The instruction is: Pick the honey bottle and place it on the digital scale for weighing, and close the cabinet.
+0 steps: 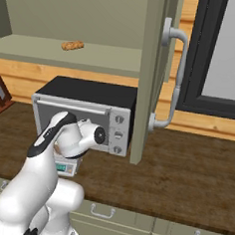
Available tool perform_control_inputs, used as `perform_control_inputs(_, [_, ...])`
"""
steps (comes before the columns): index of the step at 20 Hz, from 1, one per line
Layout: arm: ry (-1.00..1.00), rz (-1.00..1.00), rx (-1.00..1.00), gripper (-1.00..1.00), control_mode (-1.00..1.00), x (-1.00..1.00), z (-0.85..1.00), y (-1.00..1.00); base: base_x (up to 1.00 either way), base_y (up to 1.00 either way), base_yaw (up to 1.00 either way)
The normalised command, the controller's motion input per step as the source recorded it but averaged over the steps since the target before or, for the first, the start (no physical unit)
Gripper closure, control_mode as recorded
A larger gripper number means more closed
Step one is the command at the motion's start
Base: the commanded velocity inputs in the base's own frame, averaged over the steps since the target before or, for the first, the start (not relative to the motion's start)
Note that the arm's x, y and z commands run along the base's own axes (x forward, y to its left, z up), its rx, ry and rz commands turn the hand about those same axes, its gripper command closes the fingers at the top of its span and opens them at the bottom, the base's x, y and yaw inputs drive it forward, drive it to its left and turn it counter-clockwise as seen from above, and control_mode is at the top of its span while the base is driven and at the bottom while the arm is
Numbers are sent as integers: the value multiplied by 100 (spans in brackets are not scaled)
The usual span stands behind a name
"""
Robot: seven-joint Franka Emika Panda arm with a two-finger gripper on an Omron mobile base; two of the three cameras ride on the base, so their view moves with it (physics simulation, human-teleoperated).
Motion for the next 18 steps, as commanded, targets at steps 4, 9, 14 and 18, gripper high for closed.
perform_control_inputs(4, [-2,-10,0,100,-100,1,-24,20,0,0,0])
perform_control_inputs(9, [0,-4,0,100,-100,0,-15,0,0,0,0])
perform_control_inputs(14, [0,-1,0,100,-100,0,-2,0,0,0,0])
perform_control_inputs(18, [0,0,0,-100,-100,0,0,0,0,0,0])
